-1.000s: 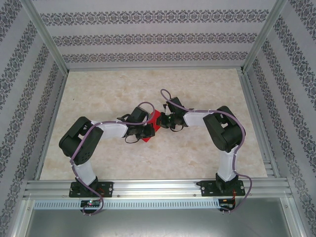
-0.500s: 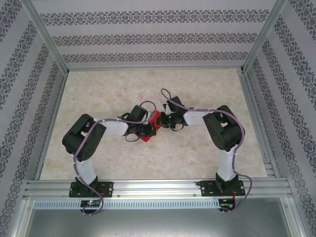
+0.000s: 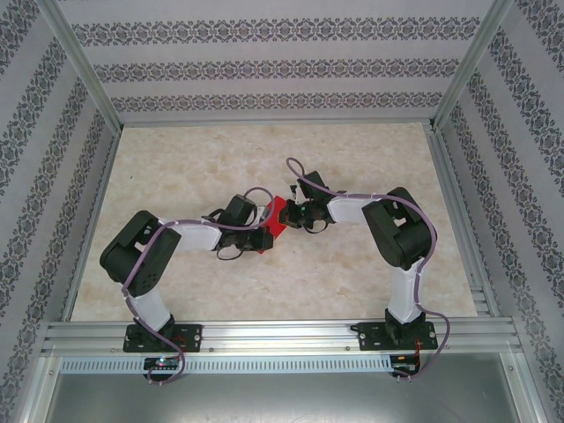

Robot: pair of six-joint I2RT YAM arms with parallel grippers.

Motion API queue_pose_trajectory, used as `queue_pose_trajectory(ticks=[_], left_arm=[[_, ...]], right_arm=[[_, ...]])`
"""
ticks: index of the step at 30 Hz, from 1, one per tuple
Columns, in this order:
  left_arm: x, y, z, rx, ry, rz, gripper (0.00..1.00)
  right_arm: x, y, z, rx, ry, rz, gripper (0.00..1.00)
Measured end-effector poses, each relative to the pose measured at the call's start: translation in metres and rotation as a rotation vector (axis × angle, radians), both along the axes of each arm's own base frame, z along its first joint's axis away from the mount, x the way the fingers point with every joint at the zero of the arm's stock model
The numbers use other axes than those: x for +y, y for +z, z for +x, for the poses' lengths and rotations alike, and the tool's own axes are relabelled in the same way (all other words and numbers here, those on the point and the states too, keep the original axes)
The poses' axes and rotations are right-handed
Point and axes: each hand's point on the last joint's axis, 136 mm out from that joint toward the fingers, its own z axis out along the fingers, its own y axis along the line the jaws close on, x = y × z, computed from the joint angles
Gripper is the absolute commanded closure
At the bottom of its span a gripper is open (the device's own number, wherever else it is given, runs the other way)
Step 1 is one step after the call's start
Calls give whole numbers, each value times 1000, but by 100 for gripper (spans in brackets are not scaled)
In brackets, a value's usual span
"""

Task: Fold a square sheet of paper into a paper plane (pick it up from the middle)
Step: First fold in half a square sheet of paper at the center of the table.

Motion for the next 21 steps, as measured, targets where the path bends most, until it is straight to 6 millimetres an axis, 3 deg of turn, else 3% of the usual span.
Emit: queue_pose_trajectory(ticks=[14, 21], left_arm=[[13, -2, -13, -41, 27, -50, 98], [24, -1, -29, -33, 28, -43, 100]], right_arm=[[3, -1, -7, 31, 24, 18, 100], [5, -1, -9, 49, 35, 27, 100]])
